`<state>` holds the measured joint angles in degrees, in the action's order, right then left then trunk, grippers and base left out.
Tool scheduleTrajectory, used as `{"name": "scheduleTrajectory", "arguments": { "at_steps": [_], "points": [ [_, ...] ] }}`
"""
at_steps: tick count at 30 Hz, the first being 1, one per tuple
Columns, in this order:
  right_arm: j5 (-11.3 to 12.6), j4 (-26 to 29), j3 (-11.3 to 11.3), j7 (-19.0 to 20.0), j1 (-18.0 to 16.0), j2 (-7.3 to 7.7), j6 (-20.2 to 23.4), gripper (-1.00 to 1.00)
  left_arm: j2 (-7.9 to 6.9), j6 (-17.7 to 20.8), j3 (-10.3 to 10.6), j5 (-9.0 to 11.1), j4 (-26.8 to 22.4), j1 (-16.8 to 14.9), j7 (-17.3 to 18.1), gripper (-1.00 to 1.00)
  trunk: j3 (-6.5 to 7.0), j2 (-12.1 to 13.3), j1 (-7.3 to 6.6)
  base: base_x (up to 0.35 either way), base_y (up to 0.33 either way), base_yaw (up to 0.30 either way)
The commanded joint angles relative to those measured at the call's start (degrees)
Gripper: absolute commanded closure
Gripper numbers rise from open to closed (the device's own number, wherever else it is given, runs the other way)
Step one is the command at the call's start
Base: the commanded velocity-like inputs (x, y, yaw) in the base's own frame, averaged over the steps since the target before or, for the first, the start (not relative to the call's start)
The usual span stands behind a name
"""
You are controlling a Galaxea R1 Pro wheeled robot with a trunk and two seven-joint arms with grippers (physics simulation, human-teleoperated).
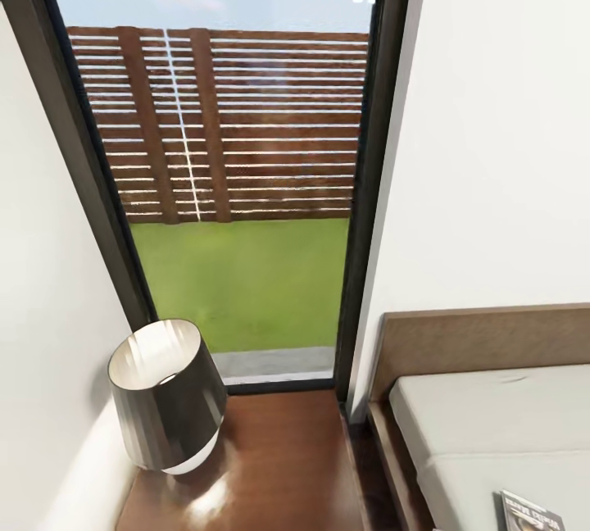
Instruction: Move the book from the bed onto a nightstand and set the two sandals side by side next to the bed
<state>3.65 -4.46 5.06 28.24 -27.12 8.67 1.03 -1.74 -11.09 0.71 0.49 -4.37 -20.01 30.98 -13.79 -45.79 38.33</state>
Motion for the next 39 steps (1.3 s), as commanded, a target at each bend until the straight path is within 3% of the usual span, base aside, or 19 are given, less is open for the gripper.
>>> {"name": "scheduleTrajectory", "arguments": {
  "at_steps": [1, 39],
  "points": [
    [0.39, -0.20, 0.39, 0.24, -0.10, 0.03, 0.11, -1.00, -0.01, -0.25, 0.08, 0.04, 0.06, -0.06, 0.14, -1.00, 0.11, 0.35, -0.22, 0.000, 0.000, 0.000],
    [0.39, -0.20, 0.39, 0.24, -0.12, 0.03, 0.11, -1.00, -0.01, -0.25, 0.07, 0.04, 0.06, -0.06, 0.08, -1.00, 6.93, 15.59, -8.56, 0.000, 0.000, 0.000]
  ]
}}
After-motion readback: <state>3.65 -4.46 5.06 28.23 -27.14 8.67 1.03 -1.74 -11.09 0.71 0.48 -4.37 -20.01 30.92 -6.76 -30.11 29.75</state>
